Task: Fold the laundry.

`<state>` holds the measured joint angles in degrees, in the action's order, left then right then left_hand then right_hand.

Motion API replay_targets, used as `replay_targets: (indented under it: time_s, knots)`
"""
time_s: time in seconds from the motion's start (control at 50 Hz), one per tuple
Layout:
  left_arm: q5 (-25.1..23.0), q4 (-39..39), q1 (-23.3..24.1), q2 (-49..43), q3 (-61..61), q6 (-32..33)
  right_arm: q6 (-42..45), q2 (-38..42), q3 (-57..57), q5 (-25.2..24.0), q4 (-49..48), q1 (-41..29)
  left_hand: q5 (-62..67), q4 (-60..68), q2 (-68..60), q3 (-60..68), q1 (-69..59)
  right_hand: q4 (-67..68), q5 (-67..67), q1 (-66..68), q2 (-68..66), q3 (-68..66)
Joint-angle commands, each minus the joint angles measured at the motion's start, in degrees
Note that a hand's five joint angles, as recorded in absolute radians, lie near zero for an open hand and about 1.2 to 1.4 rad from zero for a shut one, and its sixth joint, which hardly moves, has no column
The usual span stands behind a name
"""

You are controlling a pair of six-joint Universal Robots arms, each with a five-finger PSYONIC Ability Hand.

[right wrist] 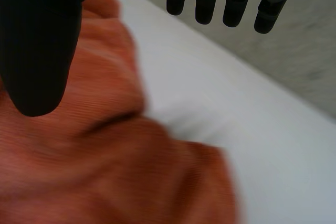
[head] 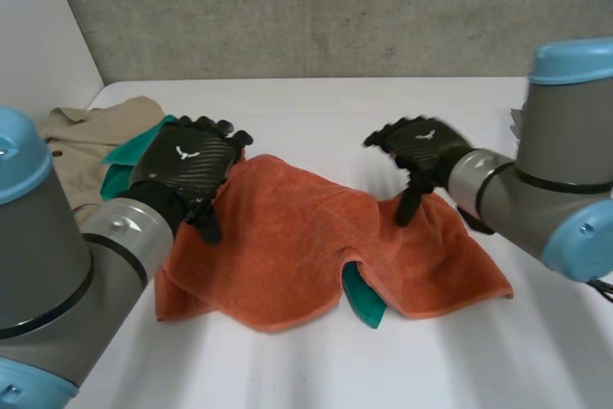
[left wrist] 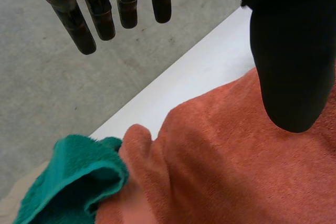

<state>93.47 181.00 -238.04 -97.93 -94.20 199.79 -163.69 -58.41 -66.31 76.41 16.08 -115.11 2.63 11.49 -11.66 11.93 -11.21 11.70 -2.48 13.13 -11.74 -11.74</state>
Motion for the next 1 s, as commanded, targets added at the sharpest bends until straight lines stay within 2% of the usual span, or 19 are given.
replay_targets:
  time_s: [0.02, 0.1, 0.16, 0.18, 0.2, 0.22, 0.24, 0.3, 0.48, 0.64, 0.76, 0.84, 1.0]
  knots:
    - [-0.9, 2.1, -3.1, 3.4, -4.2, -0.7, -8.0, 9.8, 10.1, -5.5, 10.0, -3.5, -2.6, -1.5, 1.7, -1.9, 1.2, -1.7, 2.5, -3.1, 1.7, 1.7]
    - [-2.1, 3.4, -5.3, 5.0, -6.5, -0.7, -10.2, 13.6, 12.7, -5.2, 9.8, -4.2, -2.6, -1.5, 1.7, -1.9, 1.2, -1.7, 2.5, -3.1, 1.7, 1.7]
    - [-2.9, 4.1, -6.5, 5.6, -7.5, -0.7, -11.1, 14.8, 13.2, -5.1, 9.1, -4.5, -2.6, -1.5, 1.7, -1.9, 1.2, 6.8, -6.1, 5.4, -6.8, -6.8]
    - [-3.5, 4.4, -7.1, 5.7, -8.1, -0.7, -11.4, 15.3, 13.2, -5.0, 8.2, -4.7, -2.6, -1.5, 1.7, -1.9, 1.2, 26.7, -25.9, 25.3, -26.7, -26.7]
    - [-3.6, 4.5, -7.4, 5.8, -8.4, -0.7, -11.7, 15.3, 13.2, -4.9, 7.5, -4.8, -2.6, -1.5, 1.7, -1.9, 1.2, 40.9, -40.1, 39.5, -40.8, -40.8]
    - [-3.9, 4.6, -7.7, 5.9, -8.5, -0.7, -11.8, 15.3, 13.2, -4.9, 6.9, -4.9, -2.6, -1.5, 1.7, -1.9, 1.2, 49.5, -48.7, 48.1, -49.5, -49.5]
    - [-4.3, 4.8, -8.1, 5.8, -8.9, -0.7, -11.7, 15.3, 13.1, -4.7, 5.6, -5.1, -2.6, -1.5, 1.7, -1.9, 1.2, 68.1, -67.3, 66.7, -68.1, -68.1]
    - [-4.4, 5.0, -8.4, 5.6, -9.0, -0.7, -11.7, 13.8, 13.0, -4.3, 4.0, -5.2, -2.6, -1.5, 1.7, -1.9, 1.2, 68.3, -67.5, 66.9, -68.3, -68.3]
    - [-3.8, 5.1, -8.5, 6.3, -7.1, -0.5, -12.2, -6.8, 8.8, -2.9, -7.7, -1.0, -2.6, -1.5, 1.7, -1.9, 1.2, 68.3, -67.5, 66.9, -68.3, -68.3]
    - [-1.1, 6.6, -8.6, 7.7, -3.2, -1.3, -12.4, -19.0, 6.1, -4.3, -7.5, 6.0, -2.6, -1.5, 1.7, -1.9, 1.2, 68.3, -67.5, 66.9, -68.3, -68.3]
    - [-0.7, 6.7, -7.9, 6.8, -1.1, -2.8, -11.6, -23.6, 2.6, -7.1, -7.4, 12.4, -2.6, -1.5, 1.7, -1.9, 1.2, 68.3, -67.5, 66.9, -68.3, -68.3]
    - [-2.1, 6.7, -6.7, 3.8, -0.2, -3.4, -10.5, -25.6, -0.5, -7.9, -8.2, 16.8, -2.6, -1.5, 1.7, -1.9, 1.2, 68.3, -67.5, 66.9, -68.3, -68.3]
    - [-5.5, 5.8, -6.6, -8.4, 3.8, -1.7, -7.5, -23.9, -9.5, -10.2, -11.7, 20.4, -2.6, -1.5, 1.7, -1.9, 1.2, 68.3, -67.5, 66.9, -68.3, -68.3]
